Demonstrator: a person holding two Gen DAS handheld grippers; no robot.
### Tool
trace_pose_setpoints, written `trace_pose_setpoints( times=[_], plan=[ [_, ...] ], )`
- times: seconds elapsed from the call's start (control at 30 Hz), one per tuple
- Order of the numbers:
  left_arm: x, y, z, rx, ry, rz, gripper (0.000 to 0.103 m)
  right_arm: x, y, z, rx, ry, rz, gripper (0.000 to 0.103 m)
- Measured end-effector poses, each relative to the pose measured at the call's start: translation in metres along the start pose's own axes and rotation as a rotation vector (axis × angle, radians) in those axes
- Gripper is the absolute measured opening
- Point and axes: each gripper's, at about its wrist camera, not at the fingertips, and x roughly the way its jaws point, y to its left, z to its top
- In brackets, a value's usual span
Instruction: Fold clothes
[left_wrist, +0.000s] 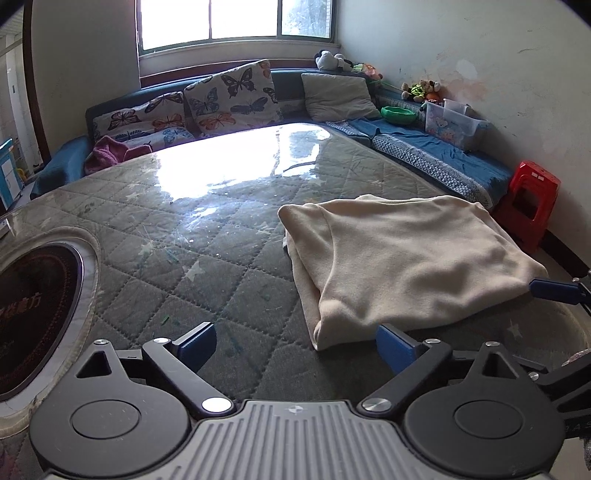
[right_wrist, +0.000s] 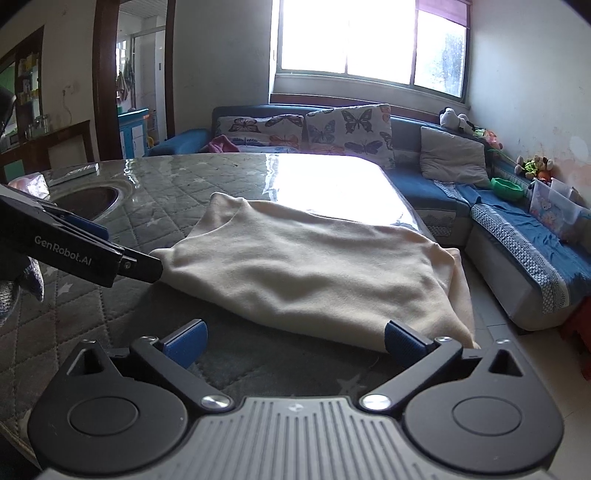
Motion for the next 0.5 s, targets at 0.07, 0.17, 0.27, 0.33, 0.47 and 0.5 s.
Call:
trace_pose_setpoints(
  times=[0.07, 0.17, 0.27, 0.33, 0.47, 0.5],
  plan=[
    [-0.003, -0.001, -0.002, 0.003, -0.006, 0.001, 0.098, -0.002, 0.003, -0.002, -0.002, -0.003, -0.001, 0.103],
    [-0.008, -0.001, -0.006, 0.003, -0.016, 0.000, 0.100, -0.006, 0.003, -0.003, 0.015, -0.008, 0.004, 0.103],
    [-0.013, -0.002, -0.009, 0.010, -0.026, 0.002, 0.102, -0.009, 0.005, -0.005, 0.020, -0.013, -0.006, 0.103],
    [-0.016, -0.003, -0.011, 0.013, -0.030, 0.003, 0.103, -0.011, 0.006, -0.006, 0.022, -0.011, -0.011, 0.103],
    [-0.021, -0.005, -0.014, 0.015, -0.031, 0.003, 0.103, -0.013, 0.005, -0.008, 0.040, -0.010, -0.019, 0.103],
    [-0.022, -0.006, -0.015, 0.014, -0.031, 0.004, 0.103, -0.014, 0.004, -0.008, 0.046, -0.009, -0.022, 0.103]
  ],
)
